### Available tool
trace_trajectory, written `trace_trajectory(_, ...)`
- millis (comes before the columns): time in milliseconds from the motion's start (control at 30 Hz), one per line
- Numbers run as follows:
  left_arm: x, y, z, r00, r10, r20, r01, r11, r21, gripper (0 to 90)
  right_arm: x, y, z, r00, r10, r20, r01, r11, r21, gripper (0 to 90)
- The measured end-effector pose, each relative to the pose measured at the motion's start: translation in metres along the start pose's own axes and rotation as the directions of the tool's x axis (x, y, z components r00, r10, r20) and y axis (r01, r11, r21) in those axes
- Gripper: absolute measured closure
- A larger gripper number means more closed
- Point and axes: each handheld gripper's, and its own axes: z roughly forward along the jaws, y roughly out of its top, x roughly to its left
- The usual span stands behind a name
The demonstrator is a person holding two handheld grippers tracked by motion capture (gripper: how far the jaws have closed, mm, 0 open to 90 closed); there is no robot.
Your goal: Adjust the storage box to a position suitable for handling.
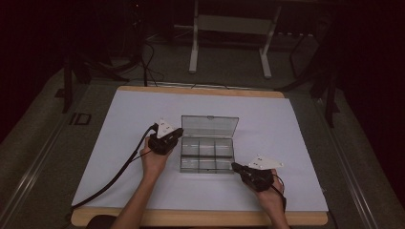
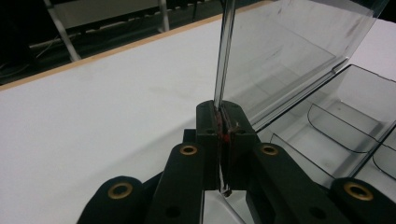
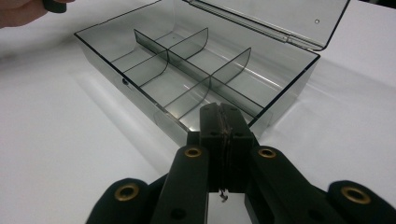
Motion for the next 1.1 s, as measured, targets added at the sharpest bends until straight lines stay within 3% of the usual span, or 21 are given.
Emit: trace_trajectory(1100, 0.005, -0.010, 0.015, 0.9982, -0.053, 0.026, 0.052, 0.9975, 0.047, 85.5, 0.001, 0.000, 0.000, 1.0000, -0.005, 0.004, 0.005, 1.000, 0.001, 87.8)
